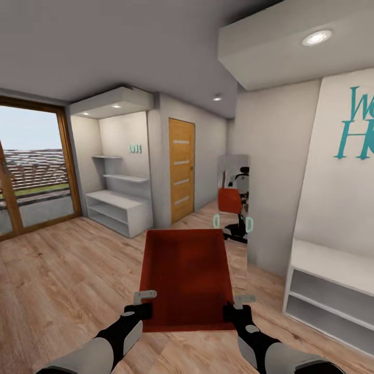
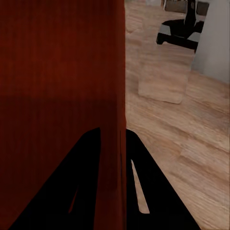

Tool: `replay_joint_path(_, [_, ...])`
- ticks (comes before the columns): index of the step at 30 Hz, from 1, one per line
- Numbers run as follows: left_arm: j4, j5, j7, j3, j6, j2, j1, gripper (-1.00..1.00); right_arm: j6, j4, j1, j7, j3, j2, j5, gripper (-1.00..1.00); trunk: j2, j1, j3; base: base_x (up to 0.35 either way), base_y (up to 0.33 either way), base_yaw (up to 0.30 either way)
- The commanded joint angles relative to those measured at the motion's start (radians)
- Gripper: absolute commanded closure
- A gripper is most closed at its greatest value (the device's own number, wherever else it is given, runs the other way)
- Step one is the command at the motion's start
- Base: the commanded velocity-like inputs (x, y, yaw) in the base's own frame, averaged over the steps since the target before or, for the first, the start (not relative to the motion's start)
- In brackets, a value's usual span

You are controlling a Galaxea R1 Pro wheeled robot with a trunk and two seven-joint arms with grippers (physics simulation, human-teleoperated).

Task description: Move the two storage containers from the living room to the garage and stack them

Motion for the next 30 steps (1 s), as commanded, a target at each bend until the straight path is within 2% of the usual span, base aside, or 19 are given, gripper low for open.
replay_joint_path(1, [-0.037,-0.013,0.013,0.055,-0.027,0.054,-0.001,1.00,-0.006,0.007,0.000,0.000,-0.021,0.000,-0.024,1.00,0.000,0.001,0.000,0.322,0.000,0.297])
replay_joint_path(18, [-0.037,-0.013,0.013,0.054,-0.027,0.054,-0.001,1.00,-0.006,0.007,0.000,0.000,-0.021,0.000,-0.024,1.00,0.000,0.001,0.000,0.322,0.000,0.292])
replay_joint_path(30, [-0.036,-0.013,0.013,0.054,-0.027,0.054,-0.001,1.00,-0.006,0.007,0.000,0.000,-0.021,0.000,-0.024,1.00,0.000,0.001,-0.001,0.322,0.000,0.033])
